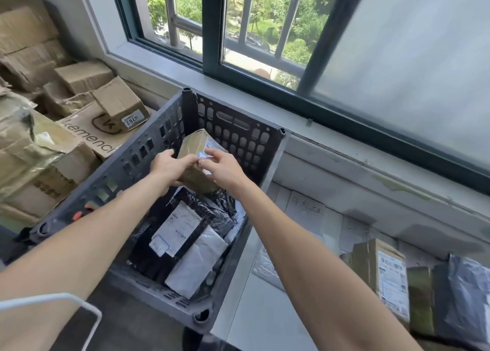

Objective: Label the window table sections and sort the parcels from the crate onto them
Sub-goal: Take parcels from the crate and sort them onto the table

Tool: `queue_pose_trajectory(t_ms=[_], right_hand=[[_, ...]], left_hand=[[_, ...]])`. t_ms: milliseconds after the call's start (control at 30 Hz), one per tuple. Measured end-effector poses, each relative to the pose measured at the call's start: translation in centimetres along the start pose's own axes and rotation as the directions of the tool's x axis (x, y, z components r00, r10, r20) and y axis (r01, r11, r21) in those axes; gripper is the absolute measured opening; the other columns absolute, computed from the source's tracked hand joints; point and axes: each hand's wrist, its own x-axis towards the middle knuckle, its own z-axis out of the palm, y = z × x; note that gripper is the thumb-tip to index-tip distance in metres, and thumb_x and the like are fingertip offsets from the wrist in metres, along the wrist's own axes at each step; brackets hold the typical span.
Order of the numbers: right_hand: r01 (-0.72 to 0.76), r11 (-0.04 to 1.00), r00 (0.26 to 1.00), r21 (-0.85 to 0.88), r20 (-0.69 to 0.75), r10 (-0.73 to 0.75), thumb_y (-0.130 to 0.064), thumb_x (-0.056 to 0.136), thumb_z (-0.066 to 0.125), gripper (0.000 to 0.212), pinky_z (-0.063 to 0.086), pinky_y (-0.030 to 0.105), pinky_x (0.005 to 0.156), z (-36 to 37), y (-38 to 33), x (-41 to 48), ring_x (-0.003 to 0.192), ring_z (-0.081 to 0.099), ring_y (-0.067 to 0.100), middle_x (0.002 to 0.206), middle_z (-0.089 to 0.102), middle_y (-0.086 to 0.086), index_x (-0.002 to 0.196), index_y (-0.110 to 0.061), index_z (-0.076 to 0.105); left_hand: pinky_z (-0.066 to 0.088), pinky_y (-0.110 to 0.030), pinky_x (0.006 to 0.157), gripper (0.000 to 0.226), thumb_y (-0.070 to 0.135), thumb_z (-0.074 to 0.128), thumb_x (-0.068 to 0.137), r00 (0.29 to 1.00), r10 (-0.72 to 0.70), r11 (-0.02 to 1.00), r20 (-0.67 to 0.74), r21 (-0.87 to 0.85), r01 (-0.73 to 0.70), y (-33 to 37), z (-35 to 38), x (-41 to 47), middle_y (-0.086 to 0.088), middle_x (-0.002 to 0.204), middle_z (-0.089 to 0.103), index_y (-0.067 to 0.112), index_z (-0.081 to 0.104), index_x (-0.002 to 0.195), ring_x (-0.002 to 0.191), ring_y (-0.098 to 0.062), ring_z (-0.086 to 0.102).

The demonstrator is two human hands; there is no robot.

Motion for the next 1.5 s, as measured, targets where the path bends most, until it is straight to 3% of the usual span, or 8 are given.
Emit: queue_pose_trajectory(t_ms=[167,333,533,667,900,1133,1300,1500], right_hand=[[-0.023,0.999,0.966,-0.038,-0.258,0.012,-0.02,0.093,0.057,0.049,0.049,0.036,0.096,-0.3,0.4,-1.1,0.113,0.058,0.019,0.135,0.059,0.007,0.141,-0.013,0.05],[-0.016,0.962,0.949,0.272,-0.298,0.1,-0.044,0.092,0.062,0.073,0.041,0.036,0.103,-3.5,0.0,-1.8,0.128,0.049,0.022,0.144,0.047,0.005,0.152,-0.017,0.032],[0.054,0.84,0.991,0.54,-0.131,0.02,-0.039,0.091,0.065,0.05,0.05,0.046,0.099,-7.7,-1.1,-4.2,0.108,0.066,0.025,0.119,0.068,0.008,0.134,-0.018,0.048],[0.152,0.834,0.98,0.531,-0.193,-0.056,-0.031,0.091,0.068,0.051,0.058,0.037,0.083,-11.8,-0.3,-6.3,0.102,0.07,0.027,0.122,0.067,0.015,0.135,-0.014,0.049],[0.231,0.775,0.911,0.588,-0.411,0.041,-0.033,0.088,0.072,0.065,0.058,0.04,0.088,-18.5,2.7,-10.1,0.096,0.071,0.026,0.114,0.07,0.014,0.139,-0.004,0.042],[0.205,0.822,0.755,0.532,-0.62,0.213,-0.039,0.095,0.063,0.036,0.061,0.031,0.073,-25.8,6.7,-15.6,0.088,0.074,0.022,0.097,0.077,0.007,0.107,-0.005,0.069],[0.088,0.916,0.617,0.392,-0.743,0.259,-0.032,0.101,0.054,0.031,0.056,0.028,0.06,-31.1,10.9,-21.0,0.077,0.063,0.019,0.107,0.071,0.017,0.103,-0.006,0.069],[-0.194,0.933,0.591,0.302,-0.724,0.357,-0.028,0.098,0.055,0.022,0.057,0.043,0.082,-35.1,16.6,-26.0,0.085,0.067,0.023,0.108,0.072,0.015,0.098,-0.01,0.067]], left_hand=[[0.06,-0.032,0.059,0.032,0.049,0.065,0.072,0.993,0.095,0.988,-0.064,-0.116,-0.102,0.4,-1.4,-1.4,0.0,0.102,0.072,0.027,0.074,0.092,0.089,-0.017,0.068],[0.06,-0.039,0.06,0.026,0.045,0.064,0.07,0.977,0.197,0.935,0.078,-0.314,-0.163,2.7,-3.5,-2.9,0.001,0.075,0.073,0.021,0.074,0.074,0.073,-0.016,0.069],[0.06,-0.048,0.076,0.051,0.049,0.063,0.076,0.845,0.333,0.909,0.417,-0.38,-0.171,5.4,-3.3,-4.3,-0.008,0.098,0.074,0.01,0.069,0.109,0.088,-0.02,0.071],[0.058,-0.043,0.086,0.041,0.044,0.057,0.084,0.768,0.359,0.91,0.531,-0.382,-0.162,5.9,-0.2,-6.5,-0.007,0.107,0.07,0.02,0.072,0.113,0.096,-0.021,0.067],[0.048,-0.045,0.101,0.041,0.041,0.052,0.088,0.689,0.367,0.929,0.625,-0.277,-0.244,8.9,7.5,-10.5,-0.001,0.113,0.071,0.021,0.068,0.121,0.107,-0.02,0.062],[0.05,-0.039,0.097,0.035,0.039,0.065,0.09,0.656,0.345,0.934,0.671,-0.172,-0.314,10.4,17.2,-16.1,0.001,0.116,0.072,0.019,0.07,0.118,0.117,-0.018,0.062],[0.06,-0.032,0.063,0.033,0.032,0.069,0.089,0.654,0.279,0.96,0.703,-0.192,-0.203,9.7,25.2,-22.1,0.006,0.085,0.077,0.013,0.068,0.117,0.082,-0.014,0.074],[0.061,-0.041,0.064,0.041,0.041,0.064,0.092,0.652,0.117,0.991,0.749,-0.041,-0.13,7.1,32.0,-27.3,-0.009,0.105,0.072,0.012,0.064,0.121,0.088,-0.025,0.071]])
